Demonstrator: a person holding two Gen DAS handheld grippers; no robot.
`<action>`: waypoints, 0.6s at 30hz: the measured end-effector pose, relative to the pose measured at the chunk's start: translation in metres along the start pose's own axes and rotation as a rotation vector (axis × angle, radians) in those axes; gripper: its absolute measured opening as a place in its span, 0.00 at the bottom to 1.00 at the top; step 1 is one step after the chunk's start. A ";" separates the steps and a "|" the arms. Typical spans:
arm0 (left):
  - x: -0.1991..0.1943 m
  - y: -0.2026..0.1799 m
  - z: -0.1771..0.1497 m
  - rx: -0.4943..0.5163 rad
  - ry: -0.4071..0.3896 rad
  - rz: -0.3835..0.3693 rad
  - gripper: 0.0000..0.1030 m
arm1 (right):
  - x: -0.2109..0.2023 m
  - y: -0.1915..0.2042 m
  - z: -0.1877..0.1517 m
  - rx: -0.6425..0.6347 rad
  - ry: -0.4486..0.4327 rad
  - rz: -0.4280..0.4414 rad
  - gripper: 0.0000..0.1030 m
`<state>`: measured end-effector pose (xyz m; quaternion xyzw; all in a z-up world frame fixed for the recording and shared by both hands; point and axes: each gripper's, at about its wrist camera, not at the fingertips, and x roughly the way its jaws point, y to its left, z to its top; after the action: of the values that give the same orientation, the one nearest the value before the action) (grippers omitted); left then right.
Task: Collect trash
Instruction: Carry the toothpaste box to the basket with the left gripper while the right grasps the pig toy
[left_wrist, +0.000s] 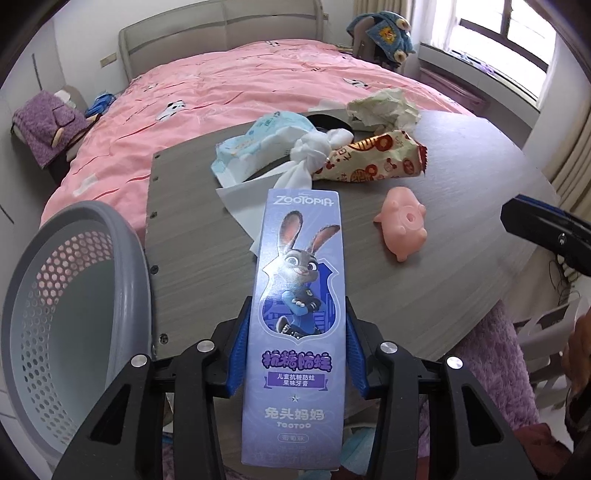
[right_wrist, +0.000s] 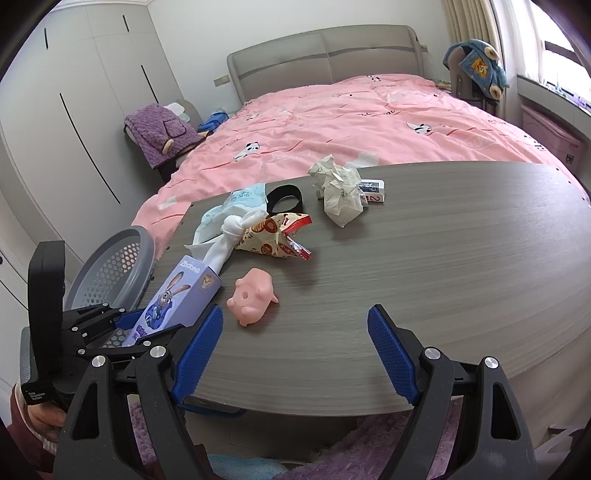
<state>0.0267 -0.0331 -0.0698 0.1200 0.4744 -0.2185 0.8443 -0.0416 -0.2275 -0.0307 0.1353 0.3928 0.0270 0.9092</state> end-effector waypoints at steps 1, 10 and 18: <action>-0.001 0.001 -0.001 -0.009 -0.001 0.001 0.41 | 0.001 0.001 0.000 -0.002 0.001 -0.003 0.77; -0.037 0.016 -0.005 -0.122 -0.084 0.076 0.41 | 0.021 0.010 -0.001 -0.026 0.028 0.000 0.77; -0.070 0.037 -0.012 -0.206 -0.168 0.215 0.41 | 0.059 0.028 0.000 -0.067 0.069 -0.034 0.77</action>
<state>0.0034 0.0217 -0.0170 0.0643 0.4066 -0.0863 0.9072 0.0000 -0.1915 -0.0649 0.0970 0.4252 0.0292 0.8994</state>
